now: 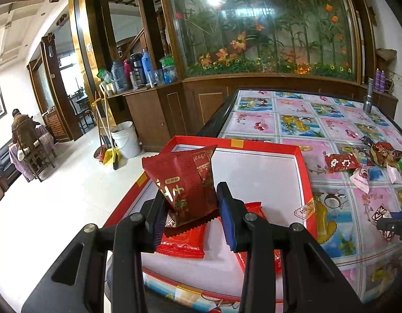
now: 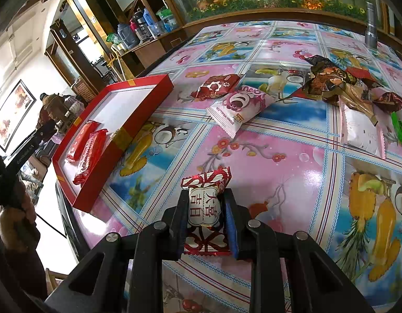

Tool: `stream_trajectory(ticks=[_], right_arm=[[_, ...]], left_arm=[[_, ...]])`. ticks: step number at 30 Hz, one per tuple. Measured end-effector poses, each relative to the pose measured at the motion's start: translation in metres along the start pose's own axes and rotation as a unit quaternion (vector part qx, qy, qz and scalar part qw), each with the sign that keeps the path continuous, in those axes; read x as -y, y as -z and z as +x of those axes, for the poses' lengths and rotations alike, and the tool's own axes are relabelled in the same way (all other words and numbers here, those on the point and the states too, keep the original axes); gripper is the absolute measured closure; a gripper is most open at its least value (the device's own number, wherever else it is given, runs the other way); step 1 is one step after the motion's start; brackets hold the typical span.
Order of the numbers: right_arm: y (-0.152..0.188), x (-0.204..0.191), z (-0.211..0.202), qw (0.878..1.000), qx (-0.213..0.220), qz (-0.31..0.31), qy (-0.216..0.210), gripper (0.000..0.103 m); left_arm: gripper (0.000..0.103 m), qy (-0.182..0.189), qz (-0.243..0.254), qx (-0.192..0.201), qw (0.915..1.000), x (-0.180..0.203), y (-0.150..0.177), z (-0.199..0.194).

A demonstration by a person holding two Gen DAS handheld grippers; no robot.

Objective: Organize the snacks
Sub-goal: 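Carry the dark red foil candy into the white tray and open the left tool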

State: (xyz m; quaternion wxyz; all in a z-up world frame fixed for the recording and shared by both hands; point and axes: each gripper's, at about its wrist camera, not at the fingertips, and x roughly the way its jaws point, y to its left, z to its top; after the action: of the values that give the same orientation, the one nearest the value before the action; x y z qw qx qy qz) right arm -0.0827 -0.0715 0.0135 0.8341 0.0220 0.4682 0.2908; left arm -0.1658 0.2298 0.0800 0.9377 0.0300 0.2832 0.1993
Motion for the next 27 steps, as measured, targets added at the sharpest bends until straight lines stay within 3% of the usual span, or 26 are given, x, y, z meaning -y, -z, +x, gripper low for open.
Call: stream_trajectory(ticks=[9, 17, 27], right_arm=[[-0.001, -0.001, 0.0, 1.0, -0.001, -0.002, 0.003, 0.077], [-0.014, -0.013, 0.008, 1.0, -0.021, 0.006, -0.013, 0.078], [-0.066, -0.104, 0.031, 0.995, 0.004, -0.057, -0.084, 0.078]], left_arm=[[0.068, 0.001, -0.001, -0.005, 1.0, -0.003, 0.0, 0.002], [0.068, 0.066, -0.01, -0.063, 0.9958, -0.007, 0.003, 0.03], [0.068, 0.129, -0.029, -0.082, 0.9879, -0.029, 0.015, 0.04]])
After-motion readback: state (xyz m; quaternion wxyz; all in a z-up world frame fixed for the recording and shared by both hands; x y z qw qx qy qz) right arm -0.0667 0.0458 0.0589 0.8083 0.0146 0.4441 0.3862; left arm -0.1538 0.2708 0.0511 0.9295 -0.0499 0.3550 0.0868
